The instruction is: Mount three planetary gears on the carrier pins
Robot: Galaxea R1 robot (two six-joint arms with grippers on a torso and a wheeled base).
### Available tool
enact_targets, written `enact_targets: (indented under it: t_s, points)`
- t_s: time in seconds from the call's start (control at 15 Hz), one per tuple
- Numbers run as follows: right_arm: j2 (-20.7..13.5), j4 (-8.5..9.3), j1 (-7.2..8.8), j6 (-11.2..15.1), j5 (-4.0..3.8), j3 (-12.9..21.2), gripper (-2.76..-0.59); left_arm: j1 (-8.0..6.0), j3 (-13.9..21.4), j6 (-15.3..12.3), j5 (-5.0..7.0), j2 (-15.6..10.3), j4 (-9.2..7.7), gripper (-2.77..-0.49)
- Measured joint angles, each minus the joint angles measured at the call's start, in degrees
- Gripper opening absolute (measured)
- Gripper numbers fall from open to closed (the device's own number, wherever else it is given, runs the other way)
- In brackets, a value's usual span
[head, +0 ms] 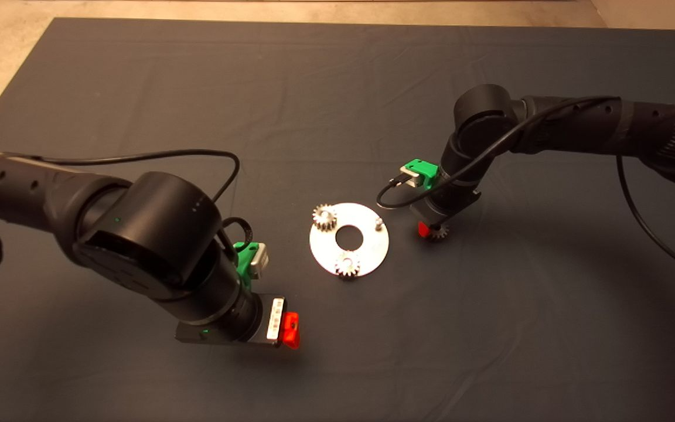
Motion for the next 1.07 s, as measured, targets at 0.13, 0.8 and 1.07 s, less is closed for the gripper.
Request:
enact_targets:
  t_s: [0.13,0.8,1.07]
  points:
    - [-0.01,-0.05,0.00,0.00,0.00,0.00,-2.21,0.01,0.09,0.00,0.01,0.00,0.00,-0.50]
    - [-0.87,-0.76,-0.01,0.01,-0.02,1.40,-2.30,0.01,0.85,-0.18,0.02,0.00,0.00,-0.50]
    - [-1.28,-0.83,-0.01,0.04,0.02,1.74,-2.32,0.01,1.86,-1.05,-0.01,0.00,0.00,-0.50]
